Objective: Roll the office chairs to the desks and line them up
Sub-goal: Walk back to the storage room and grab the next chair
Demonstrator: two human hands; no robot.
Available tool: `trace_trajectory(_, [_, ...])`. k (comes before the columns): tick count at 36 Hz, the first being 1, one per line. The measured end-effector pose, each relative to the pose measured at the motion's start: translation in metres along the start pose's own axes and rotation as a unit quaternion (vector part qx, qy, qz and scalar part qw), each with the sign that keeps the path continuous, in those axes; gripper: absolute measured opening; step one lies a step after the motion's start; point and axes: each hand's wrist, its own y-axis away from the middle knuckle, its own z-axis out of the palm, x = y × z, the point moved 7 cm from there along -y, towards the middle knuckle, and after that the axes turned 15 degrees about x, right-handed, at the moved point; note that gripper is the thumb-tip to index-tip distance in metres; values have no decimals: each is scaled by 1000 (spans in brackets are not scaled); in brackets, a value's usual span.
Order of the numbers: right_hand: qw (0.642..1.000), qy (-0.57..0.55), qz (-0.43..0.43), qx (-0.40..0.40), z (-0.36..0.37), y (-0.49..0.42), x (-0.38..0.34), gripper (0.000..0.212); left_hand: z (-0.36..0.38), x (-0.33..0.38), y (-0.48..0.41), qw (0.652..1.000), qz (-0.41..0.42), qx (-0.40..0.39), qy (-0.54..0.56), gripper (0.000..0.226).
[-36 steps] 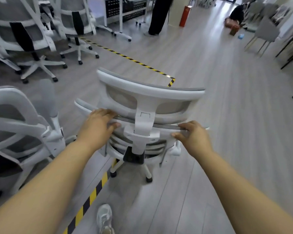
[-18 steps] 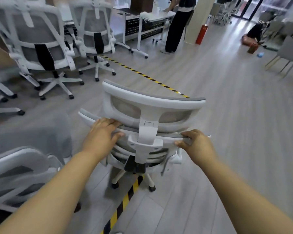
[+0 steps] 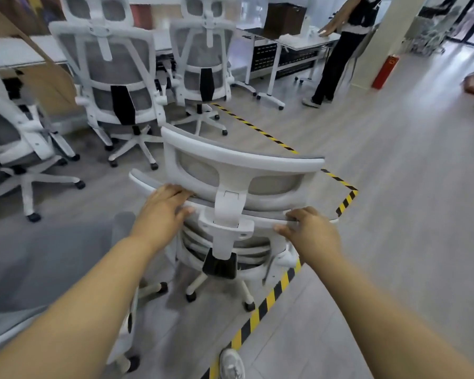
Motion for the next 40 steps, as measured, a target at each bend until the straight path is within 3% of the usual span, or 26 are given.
trace_trajectory(12, [988, 60, -134, -54, 27, -80, -36, 45, 11, -28, -48, 995, -102, 14, 11, 36])
trace_trajectory(22, [965, 96, -226, -95, 35, -112, -51, 48, 12, -32, -59, 992, -123, 30, 6, 37])
trace_trajectory(30, [926, 146, -287, -196, 35, -114, -66, 43, -3, -13, -49, 985, -147, -49, -74, 55])
trace_trajectory(33, [900, 179, -316, -242, 32, -111, -69, 52, -15, -8, -36, 971, -180, -98, -121, 52])
trace_trajectory(40, [870, 166, -386, -256, 6, -85, -100, 59, -57, 5, 21, 940, -208, -168, -213, 47])
